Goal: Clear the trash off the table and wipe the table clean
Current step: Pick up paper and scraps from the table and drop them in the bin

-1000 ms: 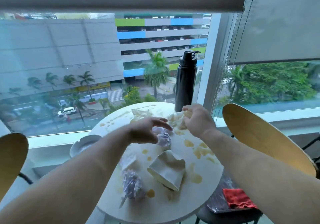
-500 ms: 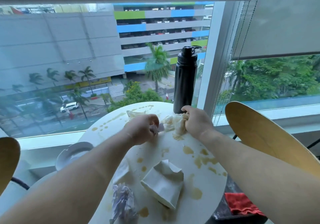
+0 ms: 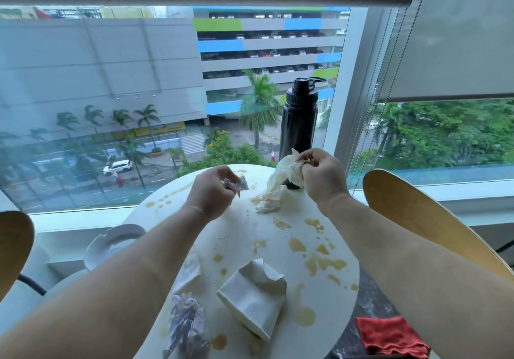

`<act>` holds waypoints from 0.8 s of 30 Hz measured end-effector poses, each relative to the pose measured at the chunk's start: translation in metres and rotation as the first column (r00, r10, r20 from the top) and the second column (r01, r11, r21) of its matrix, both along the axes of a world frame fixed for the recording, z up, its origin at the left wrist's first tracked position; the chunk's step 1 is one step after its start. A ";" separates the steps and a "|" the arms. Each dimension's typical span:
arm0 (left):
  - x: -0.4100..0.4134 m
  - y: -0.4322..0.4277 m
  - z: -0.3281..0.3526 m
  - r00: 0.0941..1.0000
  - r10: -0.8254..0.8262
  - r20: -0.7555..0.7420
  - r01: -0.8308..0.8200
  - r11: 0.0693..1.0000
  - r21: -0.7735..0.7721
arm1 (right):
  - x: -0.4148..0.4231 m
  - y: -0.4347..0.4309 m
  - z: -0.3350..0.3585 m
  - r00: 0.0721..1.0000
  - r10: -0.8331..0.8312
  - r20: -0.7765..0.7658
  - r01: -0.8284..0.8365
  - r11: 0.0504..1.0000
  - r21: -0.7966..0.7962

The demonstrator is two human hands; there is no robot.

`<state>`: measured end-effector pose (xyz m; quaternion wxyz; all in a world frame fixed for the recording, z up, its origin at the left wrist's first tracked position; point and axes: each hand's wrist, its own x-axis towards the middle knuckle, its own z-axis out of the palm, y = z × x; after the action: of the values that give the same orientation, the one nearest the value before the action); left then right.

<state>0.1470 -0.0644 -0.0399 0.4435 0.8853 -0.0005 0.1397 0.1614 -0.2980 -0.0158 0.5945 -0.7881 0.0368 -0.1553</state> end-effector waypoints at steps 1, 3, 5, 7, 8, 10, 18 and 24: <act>-0.001 0.000 0.001 1.000 0.017 -0.005 -0.018 0.999 -0.048 | 0.000 0.001 0.003 1.000 0.005 -0.003 -0.005 0.998 0.056; -0.002 0.000 0.003 0.998 0.057 -0.006 -0.057 0.987 -0.153 | 0.000 0.004 0.006 0.999 0.040 -0.034 -0.031 0.973 0.227; -0.005 0.002 0.005 0.996 0.087 -0.009 -0.086 0.959 -0.269 | -0.002 0.007 0.009 0.994 0.091 -0.063 -0.066 0.943 0.325; -0.009 0.002 0.009 0.995 0.099 -0.019 -0.099 0.922 -0.375 | -0.005 0.009 0.011 0.989 0.137 -0.060 -0.104 0.920 0.379; -0.011 0.001 0.011 0.995 0.101 -0.022 -0.101 0.905 -0.413 | -0.006 0.011 0.011 0.986 0.162 -0.049 -0.129 0.908 0.398; -0.015 0.002 0.016 0.994 0.105 -0.033 -0.109 0.879 -0.465 | -0.007 0.013 0.011 0.973 0.231 -0.015 -0.203 0.881 0.426; -0.053 0.007 0.039 0.995 0.067 -0.072 -0.098 0.703 -0.705 | -0.024 0.024 0.012 0.951 0.300 -0.078 -0.263 0.914 0.308; -0.085 0.015 0.051 0.989 0.144 -0.023 -0.116 0.681 -0.723 | -0.041 0.042 0.012 0.902 0.418 -0.106 -0.344 0.847 0.406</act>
<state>0.0624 -0.0494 0.0115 0.7447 0.6345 0.1093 0.1757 0.1208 -0.2559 -0.0042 0.7473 -0.6614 -0.0351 0.0523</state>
